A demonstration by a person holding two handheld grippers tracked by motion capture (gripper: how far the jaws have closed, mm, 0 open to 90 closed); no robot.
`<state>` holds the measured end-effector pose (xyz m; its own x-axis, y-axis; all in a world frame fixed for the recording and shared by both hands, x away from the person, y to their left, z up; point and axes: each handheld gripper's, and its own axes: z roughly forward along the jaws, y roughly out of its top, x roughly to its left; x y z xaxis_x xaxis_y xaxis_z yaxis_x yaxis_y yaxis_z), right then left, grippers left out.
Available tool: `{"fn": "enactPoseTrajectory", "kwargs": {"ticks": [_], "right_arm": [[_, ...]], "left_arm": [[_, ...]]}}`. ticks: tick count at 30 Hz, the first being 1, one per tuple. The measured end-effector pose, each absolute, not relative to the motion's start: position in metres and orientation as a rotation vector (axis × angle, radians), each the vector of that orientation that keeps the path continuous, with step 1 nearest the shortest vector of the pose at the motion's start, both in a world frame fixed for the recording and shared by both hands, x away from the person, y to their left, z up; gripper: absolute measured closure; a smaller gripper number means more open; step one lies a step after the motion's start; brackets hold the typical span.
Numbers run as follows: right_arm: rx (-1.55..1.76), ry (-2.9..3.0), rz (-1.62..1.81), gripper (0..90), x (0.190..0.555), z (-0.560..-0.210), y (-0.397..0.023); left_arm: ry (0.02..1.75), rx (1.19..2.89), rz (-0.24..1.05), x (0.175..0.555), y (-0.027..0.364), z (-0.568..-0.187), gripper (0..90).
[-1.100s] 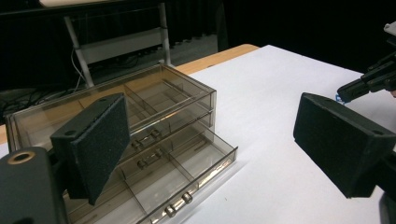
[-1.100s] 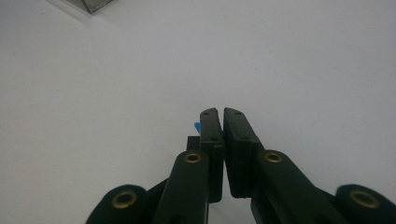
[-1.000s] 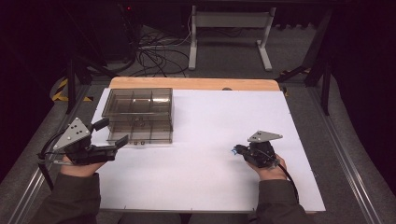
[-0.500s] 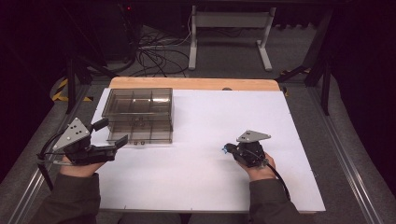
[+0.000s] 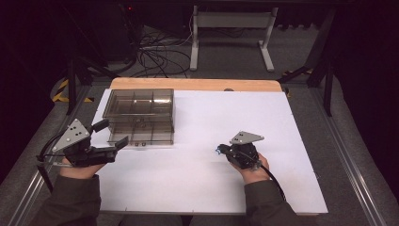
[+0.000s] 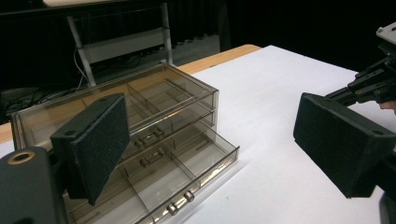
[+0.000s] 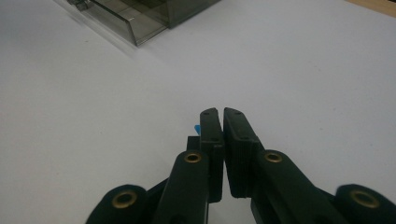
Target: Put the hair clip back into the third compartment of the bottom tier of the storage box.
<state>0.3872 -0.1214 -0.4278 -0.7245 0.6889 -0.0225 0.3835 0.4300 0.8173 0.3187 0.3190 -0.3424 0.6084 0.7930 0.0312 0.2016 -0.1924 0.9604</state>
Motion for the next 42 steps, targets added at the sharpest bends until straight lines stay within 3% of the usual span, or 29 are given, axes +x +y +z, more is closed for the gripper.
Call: {"fn": "enactPoseTrajectory", "kwargs": {"ticks": [42], "right_arm": [[0.797, 2.331, 1.311, 87.5, 0.393, -0.417, -0.055]], "left_arm": [[0.810, 1.739, 0.628, 0.320, 0.317, -0.345, 11.6]]}}
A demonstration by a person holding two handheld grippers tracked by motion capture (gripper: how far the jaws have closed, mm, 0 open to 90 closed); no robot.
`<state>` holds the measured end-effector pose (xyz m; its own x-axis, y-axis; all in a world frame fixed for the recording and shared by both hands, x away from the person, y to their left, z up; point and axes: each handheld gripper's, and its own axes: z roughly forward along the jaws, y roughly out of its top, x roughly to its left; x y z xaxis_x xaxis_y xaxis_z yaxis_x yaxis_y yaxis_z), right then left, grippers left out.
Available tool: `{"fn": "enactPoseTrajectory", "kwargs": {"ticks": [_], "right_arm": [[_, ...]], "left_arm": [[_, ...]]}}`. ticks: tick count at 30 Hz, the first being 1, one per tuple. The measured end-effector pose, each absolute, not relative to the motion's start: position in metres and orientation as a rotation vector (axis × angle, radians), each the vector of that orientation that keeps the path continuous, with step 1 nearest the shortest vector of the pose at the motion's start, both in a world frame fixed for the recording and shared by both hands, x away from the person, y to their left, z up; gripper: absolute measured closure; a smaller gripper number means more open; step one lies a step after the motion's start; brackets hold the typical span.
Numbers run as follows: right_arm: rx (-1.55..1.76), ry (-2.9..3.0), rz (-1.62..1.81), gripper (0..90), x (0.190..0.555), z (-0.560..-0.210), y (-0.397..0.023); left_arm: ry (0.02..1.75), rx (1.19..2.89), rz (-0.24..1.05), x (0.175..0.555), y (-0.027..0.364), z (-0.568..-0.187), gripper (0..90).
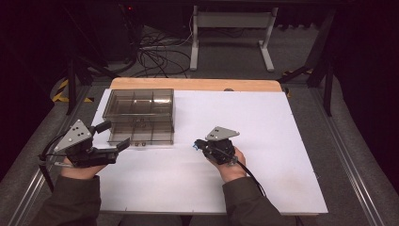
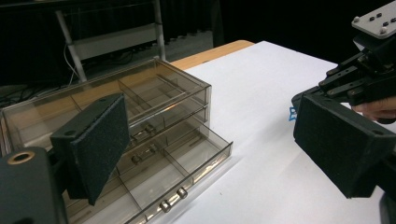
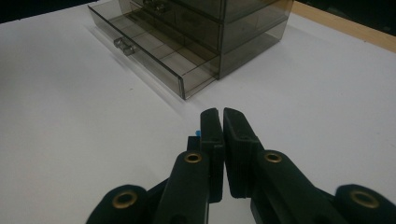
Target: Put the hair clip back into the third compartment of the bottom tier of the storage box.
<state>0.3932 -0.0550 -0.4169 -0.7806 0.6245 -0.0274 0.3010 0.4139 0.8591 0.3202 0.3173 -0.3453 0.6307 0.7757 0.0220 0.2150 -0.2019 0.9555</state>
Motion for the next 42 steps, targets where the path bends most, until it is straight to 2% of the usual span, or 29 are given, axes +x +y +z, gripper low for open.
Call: {"fn": "enactPoseTrajectory", "kwargs": {"ticks": [42], "right_arm": [[0.657, 2.364, 1.332, 88.2, 0.407, -0.396, 0.008]], "left_arm": [[0.819, 1.719, 0.627, 0.319, 0.325, -0.343, 12.0]]}}
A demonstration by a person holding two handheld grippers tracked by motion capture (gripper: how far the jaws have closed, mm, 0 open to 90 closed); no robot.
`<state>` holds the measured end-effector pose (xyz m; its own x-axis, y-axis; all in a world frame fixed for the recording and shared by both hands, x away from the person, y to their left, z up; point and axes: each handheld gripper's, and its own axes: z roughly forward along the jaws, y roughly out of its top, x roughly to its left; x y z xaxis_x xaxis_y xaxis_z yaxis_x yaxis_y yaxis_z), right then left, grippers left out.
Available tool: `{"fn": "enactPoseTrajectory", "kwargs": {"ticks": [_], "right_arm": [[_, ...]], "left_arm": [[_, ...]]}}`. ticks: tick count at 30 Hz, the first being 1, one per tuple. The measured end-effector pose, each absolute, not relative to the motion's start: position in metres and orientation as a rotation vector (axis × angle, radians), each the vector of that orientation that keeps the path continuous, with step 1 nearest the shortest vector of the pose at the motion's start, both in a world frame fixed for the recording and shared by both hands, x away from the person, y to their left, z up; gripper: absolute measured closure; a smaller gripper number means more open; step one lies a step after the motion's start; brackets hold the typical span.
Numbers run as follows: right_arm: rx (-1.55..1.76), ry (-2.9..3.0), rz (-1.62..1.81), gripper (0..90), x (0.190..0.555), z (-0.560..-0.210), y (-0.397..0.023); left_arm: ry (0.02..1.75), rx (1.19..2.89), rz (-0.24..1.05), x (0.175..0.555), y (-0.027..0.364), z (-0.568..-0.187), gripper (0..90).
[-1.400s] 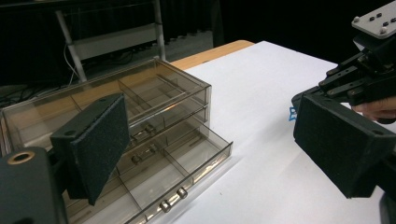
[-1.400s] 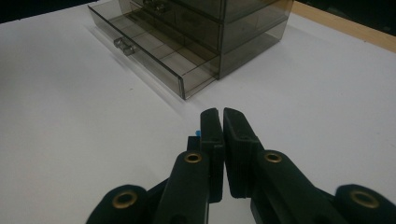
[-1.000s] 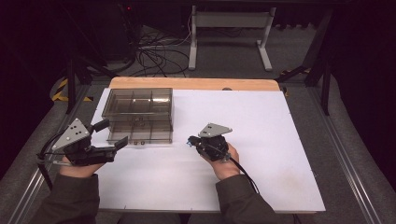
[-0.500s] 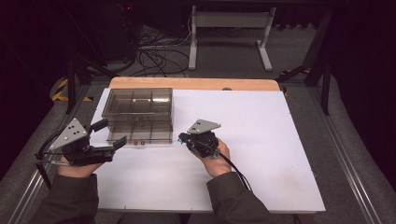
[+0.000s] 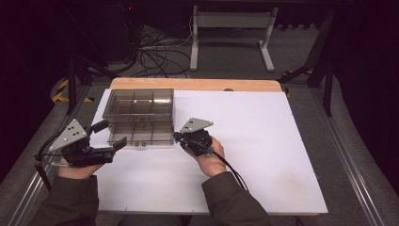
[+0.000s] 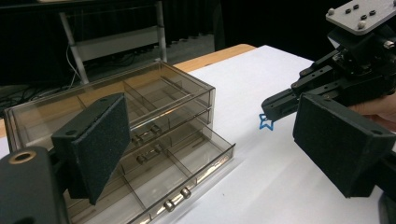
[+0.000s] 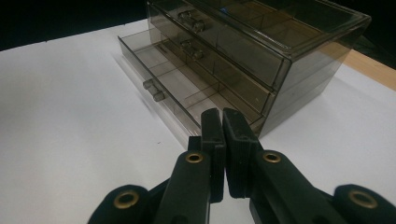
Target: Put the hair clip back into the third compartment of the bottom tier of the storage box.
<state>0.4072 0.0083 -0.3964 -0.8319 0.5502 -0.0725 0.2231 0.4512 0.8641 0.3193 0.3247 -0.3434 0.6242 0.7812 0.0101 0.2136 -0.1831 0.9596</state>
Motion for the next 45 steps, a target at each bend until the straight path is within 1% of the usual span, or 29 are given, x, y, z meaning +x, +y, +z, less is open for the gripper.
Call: {"fn": "enactPoseTrajectory", "kwargs": {"ticks": [27, 45], "right_arm": [[0.645, 2.382, 1.359, 89.7, 0.432, -0.402, 0.053], [0.685, 2.381, 1.292, 89.6, 0.449, -0.424, 0.063]], "left_arm": [[0.827, 1.705, 0.625, 0.319, 0.328, -0.343, 12.0], [0.834, 1.703, 0.622, 0.321, 0.331, -0.345, 12.0]]}}
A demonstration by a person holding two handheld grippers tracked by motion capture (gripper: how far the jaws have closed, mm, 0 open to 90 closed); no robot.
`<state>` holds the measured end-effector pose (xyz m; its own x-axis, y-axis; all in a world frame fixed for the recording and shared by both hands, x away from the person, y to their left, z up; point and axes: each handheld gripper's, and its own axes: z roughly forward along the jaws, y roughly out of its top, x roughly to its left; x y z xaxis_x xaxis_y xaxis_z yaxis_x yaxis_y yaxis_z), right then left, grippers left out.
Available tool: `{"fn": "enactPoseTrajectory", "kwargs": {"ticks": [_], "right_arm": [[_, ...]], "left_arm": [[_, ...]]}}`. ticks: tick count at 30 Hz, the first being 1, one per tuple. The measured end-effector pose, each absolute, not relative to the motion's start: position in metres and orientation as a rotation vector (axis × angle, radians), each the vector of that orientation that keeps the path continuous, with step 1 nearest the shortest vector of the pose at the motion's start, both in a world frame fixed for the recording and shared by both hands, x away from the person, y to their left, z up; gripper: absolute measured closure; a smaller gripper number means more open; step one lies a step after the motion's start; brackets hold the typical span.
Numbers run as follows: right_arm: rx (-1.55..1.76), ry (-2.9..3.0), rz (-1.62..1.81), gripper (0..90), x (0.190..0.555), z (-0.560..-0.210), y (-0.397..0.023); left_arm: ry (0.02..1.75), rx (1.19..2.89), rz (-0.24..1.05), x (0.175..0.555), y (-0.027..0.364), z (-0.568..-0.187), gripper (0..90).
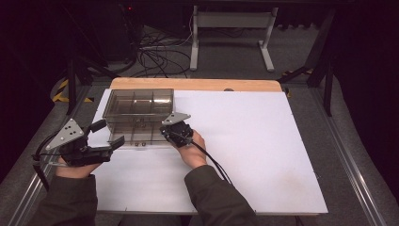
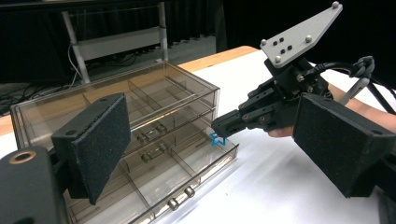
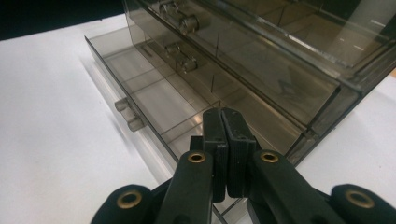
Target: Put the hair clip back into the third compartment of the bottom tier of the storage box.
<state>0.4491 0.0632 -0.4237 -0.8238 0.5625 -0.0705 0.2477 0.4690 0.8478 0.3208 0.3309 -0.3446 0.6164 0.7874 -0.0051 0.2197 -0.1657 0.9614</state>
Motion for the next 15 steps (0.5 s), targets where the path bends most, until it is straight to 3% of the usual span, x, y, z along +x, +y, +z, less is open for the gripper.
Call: {"fn": "enactPoseTrajectory", "kwargs": {"ticks": [15], "right_arm": [[0.699, 2.424, 1.237, 89.0, 0.4541, -0.4347, 0.0651]], "left_arm": [[0.837, 1.705, 0.617, 0.3212, 0.3315, -0.3455, 12.1]]}}
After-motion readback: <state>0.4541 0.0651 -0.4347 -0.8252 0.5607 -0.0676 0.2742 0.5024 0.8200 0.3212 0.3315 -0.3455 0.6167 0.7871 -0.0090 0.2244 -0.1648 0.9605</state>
